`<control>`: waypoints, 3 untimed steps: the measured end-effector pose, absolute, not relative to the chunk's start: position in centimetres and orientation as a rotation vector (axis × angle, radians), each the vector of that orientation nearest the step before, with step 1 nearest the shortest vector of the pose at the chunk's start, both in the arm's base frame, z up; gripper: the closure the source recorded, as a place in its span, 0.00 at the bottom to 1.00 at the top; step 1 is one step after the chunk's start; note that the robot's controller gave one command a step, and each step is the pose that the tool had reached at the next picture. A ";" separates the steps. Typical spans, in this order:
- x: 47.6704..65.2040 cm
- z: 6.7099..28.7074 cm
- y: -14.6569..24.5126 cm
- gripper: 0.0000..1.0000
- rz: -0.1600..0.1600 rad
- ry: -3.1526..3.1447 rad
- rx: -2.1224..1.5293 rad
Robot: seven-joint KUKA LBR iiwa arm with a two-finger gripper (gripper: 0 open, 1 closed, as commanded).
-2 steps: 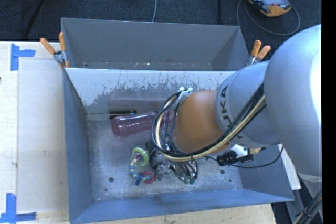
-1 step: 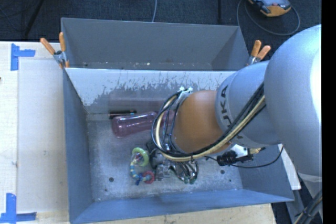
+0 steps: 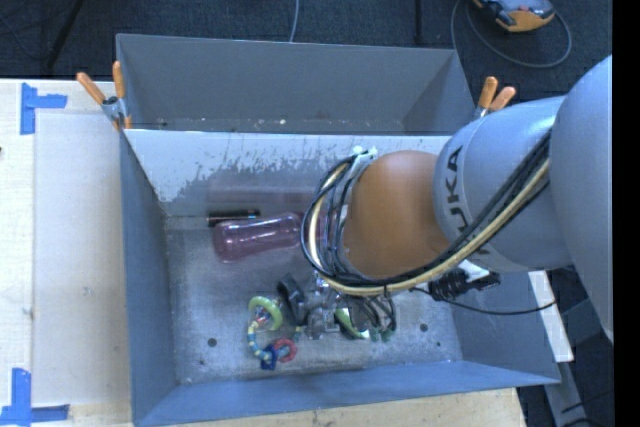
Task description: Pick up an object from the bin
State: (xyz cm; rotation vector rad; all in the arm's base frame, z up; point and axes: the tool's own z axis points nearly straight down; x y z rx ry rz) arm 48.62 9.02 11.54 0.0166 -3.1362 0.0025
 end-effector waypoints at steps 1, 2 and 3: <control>51.8 18.5 15.3 1.00 0.002 -3.086 -0.587; 51.8 18.5 15.3 1.00 0.002 -3.086 -0.586; 52.1 24.2 15.4 1.00 0.004 -3.089 -0.544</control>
Offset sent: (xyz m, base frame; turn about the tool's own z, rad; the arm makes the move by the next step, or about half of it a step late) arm 0.0000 0.0000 0.0000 0.0000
